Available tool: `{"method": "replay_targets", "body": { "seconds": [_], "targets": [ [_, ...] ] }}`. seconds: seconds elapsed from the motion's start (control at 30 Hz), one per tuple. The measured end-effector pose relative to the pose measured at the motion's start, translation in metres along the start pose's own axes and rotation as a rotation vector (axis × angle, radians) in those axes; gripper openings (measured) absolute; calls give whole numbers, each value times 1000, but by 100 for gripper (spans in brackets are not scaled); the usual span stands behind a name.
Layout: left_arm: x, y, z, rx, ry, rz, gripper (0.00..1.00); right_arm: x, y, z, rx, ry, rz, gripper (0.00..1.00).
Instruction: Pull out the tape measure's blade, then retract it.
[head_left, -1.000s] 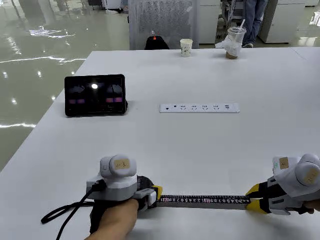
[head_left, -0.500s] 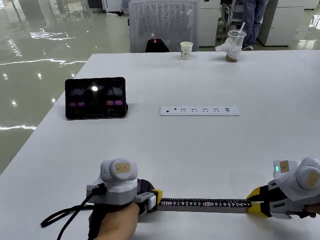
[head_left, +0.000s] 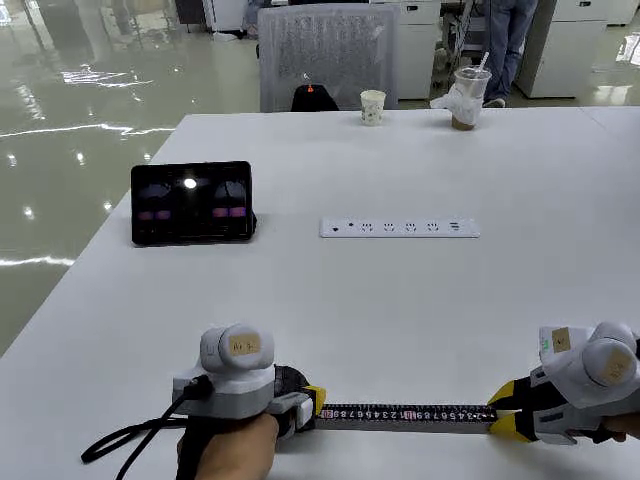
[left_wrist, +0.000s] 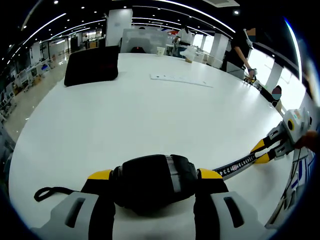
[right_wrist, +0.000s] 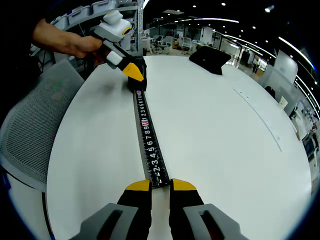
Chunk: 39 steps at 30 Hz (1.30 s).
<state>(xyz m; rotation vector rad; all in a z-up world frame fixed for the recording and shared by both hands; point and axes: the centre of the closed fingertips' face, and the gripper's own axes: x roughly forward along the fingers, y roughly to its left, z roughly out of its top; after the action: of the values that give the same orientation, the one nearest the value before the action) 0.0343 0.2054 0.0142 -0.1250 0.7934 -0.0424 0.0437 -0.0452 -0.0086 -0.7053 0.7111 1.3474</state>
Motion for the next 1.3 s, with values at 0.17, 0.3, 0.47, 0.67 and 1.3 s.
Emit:
{"method": "replay_targets", "body": {
  "seconds": [0.17, 0.3, 0.47, 0.67, 1.3],
  "targets": [
    [0, 0, 0, -2, 2, -3, 58, 0, 0, 0, 2, 2, -1, 9],
    [0, 0, 0, -2, 3, -4, 58, -1, 1, 0, 4, 2, -1, 9],
    [1, 0, 0, -4, 5, -7, 58, -1, 1, 0, 4, 3, 0, 9],
    [0, 0, 1, -8, 4, -17, 58, -1, 1, 0, 2, 3, 2, 9],
    [0, 1, 1, -13, 0, -31, 58, 11, 8, 16, -7, -19, 21, 9]
  ]
}}
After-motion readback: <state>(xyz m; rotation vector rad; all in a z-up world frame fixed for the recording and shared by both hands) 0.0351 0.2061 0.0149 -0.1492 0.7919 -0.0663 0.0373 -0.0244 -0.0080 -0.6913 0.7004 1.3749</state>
